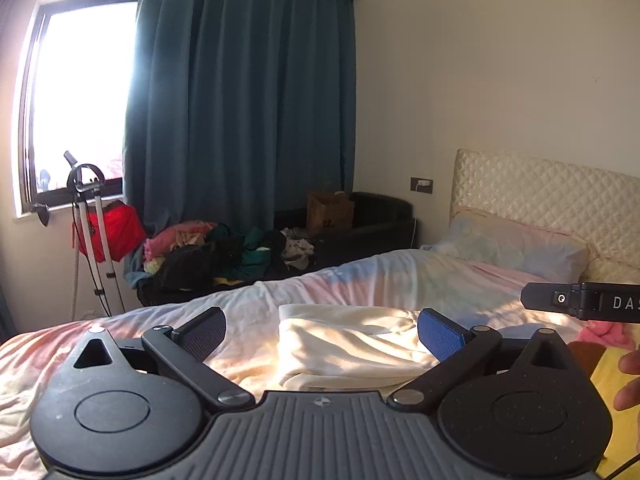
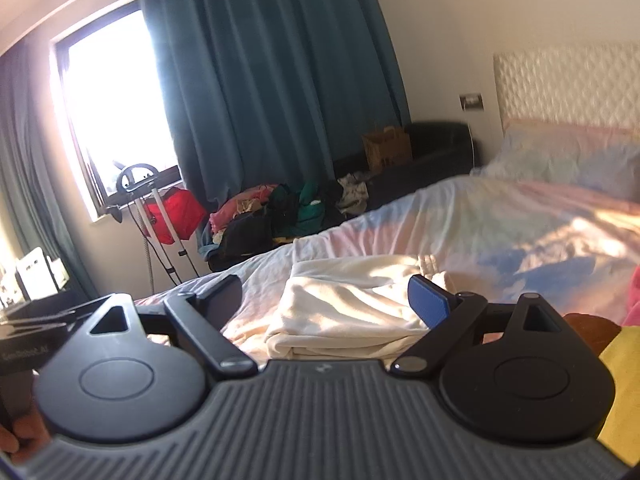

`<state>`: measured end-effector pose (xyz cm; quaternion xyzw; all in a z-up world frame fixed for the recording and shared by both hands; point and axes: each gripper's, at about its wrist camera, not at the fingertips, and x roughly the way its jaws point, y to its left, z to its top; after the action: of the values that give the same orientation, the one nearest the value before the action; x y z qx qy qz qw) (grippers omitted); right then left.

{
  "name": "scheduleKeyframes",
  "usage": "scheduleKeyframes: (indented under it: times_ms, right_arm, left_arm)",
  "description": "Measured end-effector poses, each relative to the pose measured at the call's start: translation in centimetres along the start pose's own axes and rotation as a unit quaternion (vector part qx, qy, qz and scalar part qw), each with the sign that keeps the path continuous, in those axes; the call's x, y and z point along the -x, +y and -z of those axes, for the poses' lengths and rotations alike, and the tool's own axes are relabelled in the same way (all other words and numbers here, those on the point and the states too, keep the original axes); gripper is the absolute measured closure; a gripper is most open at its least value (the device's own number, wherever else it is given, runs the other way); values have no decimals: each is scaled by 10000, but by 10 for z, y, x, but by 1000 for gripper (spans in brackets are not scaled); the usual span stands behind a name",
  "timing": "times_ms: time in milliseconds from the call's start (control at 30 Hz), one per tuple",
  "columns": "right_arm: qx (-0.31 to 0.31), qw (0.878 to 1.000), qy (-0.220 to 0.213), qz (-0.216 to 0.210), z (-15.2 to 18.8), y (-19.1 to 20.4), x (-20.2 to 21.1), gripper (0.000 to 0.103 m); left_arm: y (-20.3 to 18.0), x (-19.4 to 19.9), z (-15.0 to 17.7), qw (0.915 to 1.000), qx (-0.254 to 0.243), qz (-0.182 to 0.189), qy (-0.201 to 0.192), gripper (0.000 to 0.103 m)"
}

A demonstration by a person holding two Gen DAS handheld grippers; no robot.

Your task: Fold clothes

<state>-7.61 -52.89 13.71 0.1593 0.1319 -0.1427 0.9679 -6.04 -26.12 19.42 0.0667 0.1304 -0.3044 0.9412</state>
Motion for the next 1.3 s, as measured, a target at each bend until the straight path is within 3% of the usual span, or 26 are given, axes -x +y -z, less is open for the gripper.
scheduleKeyframes:
  times_ms: [367,1300]
  right_arm:
    - [384,9989,-209,184,43,26,16,12]
    - [633,9958,-140,653,124,31,-15,12]
  left_arm:
    - [4,37,29,9996,40,-33,-288,0]
    - [29,3,100,9995,253,-168,82,0]
